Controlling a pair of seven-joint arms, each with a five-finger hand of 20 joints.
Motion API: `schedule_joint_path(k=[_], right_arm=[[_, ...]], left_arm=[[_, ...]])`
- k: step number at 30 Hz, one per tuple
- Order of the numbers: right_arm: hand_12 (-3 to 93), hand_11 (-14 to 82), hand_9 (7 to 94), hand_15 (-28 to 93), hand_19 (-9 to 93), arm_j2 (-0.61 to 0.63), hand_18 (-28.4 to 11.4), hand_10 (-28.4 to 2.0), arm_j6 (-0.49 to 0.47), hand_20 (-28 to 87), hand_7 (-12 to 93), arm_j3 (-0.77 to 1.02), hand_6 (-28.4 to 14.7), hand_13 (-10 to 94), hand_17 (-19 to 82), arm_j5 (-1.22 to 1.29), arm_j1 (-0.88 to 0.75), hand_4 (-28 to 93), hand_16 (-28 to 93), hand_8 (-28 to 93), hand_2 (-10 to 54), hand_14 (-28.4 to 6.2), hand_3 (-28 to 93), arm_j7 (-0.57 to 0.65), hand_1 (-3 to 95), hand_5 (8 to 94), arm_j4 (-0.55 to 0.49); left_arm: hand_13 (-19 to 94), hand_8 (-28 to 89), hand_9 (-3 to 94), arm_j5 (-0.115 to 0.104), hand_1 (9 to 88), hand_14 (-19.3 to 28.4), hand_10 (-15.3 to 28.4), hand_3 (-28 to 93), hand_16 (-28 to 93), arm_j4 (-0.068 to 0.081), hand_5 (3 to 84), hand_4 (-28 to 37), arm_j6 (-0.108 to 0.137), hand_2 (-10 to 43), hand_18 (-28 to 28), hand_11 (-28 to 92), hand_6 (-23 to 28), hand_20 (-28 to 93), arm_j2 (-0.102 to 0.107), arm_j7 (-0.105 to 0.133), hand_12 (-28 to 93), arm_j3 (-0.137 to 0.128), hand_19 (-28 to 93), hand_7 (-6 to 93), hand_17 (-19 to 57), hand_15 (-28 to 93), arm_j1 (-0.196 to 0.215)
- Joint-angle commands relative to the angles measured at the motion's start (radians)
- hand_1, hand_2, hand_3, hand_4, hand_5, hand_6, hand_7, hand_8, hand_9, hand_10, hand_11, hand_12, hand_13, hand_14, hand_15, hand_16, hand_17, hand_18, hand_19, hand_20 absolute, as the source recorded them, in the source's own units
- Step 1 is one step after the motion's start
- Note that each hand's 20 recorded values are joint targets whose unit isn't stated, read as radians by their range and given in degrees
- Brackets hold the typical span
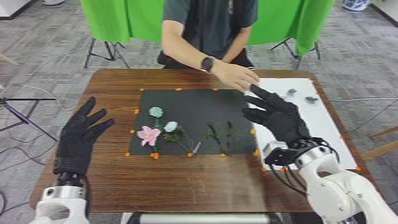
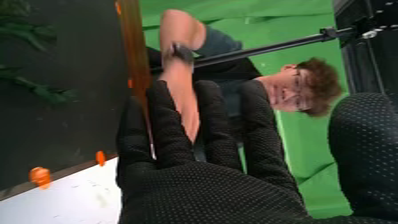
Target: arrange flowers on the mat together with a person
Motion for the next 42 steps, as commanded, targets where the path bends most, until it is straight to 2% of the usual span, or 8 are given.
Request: schedule_joint_path(k=[1, 7, 13, 14, 17, 24, 36, 42], right_arm=[[11.9, 3.8, 38.0, 14, 38, -0.001, -17.6, -9.7, 0.015, 15, 11, 0.001, 3.4, 28, -1, -0.015, -0.059, -28, 19, -11, 13.1, -18.0, 77, -0.022, 11.4, 34.9, -0.011], [11.9, 3.9, 38.2, 14, 38, -0.001, -17.7, -9.3, 0.012, 15, 11, 0.008, 3.7, 28, -1, -0.014, -0.074, -28, 19, -12, 13.2, -18.1, 77, -0.015, 11.2, 34.7, -0.012], [11.9, 4.1, 38.8, 14, 38, -0.007, -17.7, -9.5, 0.016, 15, 11, 0.005, 3.7, 28, -1, -0.011, -0.081, -28, 20, -12, 13.2, -18.3, 78, -0.015, 11.0, 34.9, -0.014], [11.9, 4.1, 38.8, 14, 38, -0.006, -17.7, -9.5, 0.020, 15, 11, 0.004, 3.8, 28, -1, -0.010, -0.085, -28, 20, -12, 13.2, -18.3, 78, -0.017, 11.0, 34.9, -0.017], [12.0, 4.1, 38.8, 15, 39, -0.006, -17.8, -9.5, 0.017, 15, 11, 0.003, 3.8, 29, -1, -0.012, -0.085, -28, 20, -12, 13.2, -18.3, 78, -0.014, 11.0, 34.9, -0.014], [12.1, 4.2, 39.3, 16, 39, -0.001, -18.1, -9.8, 0.019, 16, 11, -0.002, 3.7, 29, -2, -0.016, -0.082, -28, 20, -12, 13.2, -18.5, 78, -0.008, 11.0, 35.6, -0.012], [12.3, 4.3, 39.8, 18, 40, -0.005, -18.2, -10.0, 0.015, 16, 12, -0.004, 3.5, 30, -2, -0.022, -0.065, -28, 19, -12, 12.8, -18.5, 78, -0.006, 11.3, 36.4, -0.008], [13.5, 7.4, 42.7, 26, 44, 0.046, -19.2, -11.6, 0.036, 18, 14, 0.003, 2.9, 33, -1, -0.054, -0.033, -28, 19, -12, 11.2, -18.5, 79, -0.018, 13.1, 39.5, -0.004]], left_arm=[[30, -9, 34.8, -0.013, 20.4, 24.6, 15.2, 79, -5, 0.002, 33.4, -28.3, -0.017, 4.8, 23.4, 16, 2.4, 14, -0.014, -0.003, 8, -0.006, 45, 10.0, -7.9, 36, 0.010], [30, -9, 34.9, -0.014, 20.5, 24.9, 15.3, 79, -5, 0.002, 33.5, -28.3, -0.020, 4.8, 23.6, 17, 2.5, 15, -0.014, -0.002, 8, -0.004, 45, 10.0, -7.9, 36, 0.013], [30, -9, 35.1, -0.009, 20.7, 24.9, 15.5, 79, -5, 0.002, 33.5, -28.3, -0.025, 4.8, 23.7, 17, 2.5, 15, -0.020, -0.013, 8, -0.005, 46, 10.1, -7.9, 37, 0.012], [30, -9, 35.1, -0.005, 20.7, 25.0, 15.5, 79, -5, 0.003, 33.5, -28.3, -0.027, 4.7, 23.8, 17, 2.5, 15, -0.024, -0.022, 8, -0.006, 46, 10.0, -7.9, 37, 0.010], [30, -9, 35.2, -0.006, 20.8, 25.1, 15.6, 79, -5, 0.002, 33.4, -28.3, -0.024, 4.7, 23.8, 17, 2.6, 15, -0.022, -0.019, 8, -0.006, 46, 10.0, -7.9, 37, 0.014], [30, -9, 35.7, -0.001, 21.1, 25.4, 16.0, 79, -5, 0.001, 33.4, -28.3, -0.026, 4.6, 23.8, 18, 2.6, 15, -0.029, -0.031, 8, -0.009, 47, 10.0, -7.8, 39, 0.013], [30, -9, 36.0, -0.012, 21.7, 25.7, 16.2, 80, -6, 0.002, 33.4, -28.3, -0.015, 4.6, 23.8, 18, 2.8, 15, -0.020, -0.018, 8, -0.004, 48, 10.1, -7.7, 40, 0.012], [30, -9, 36.1, -0.018, 21.9, 25.7, 16.3, 80, -6, 0.002, 33.4, -28.3, -0.010, 4.5, 23.8, 18, 2.8, 15, -0.017, -0.011, 8, 0.000, 48, 10.1, -7.7, 40, 0.008]])
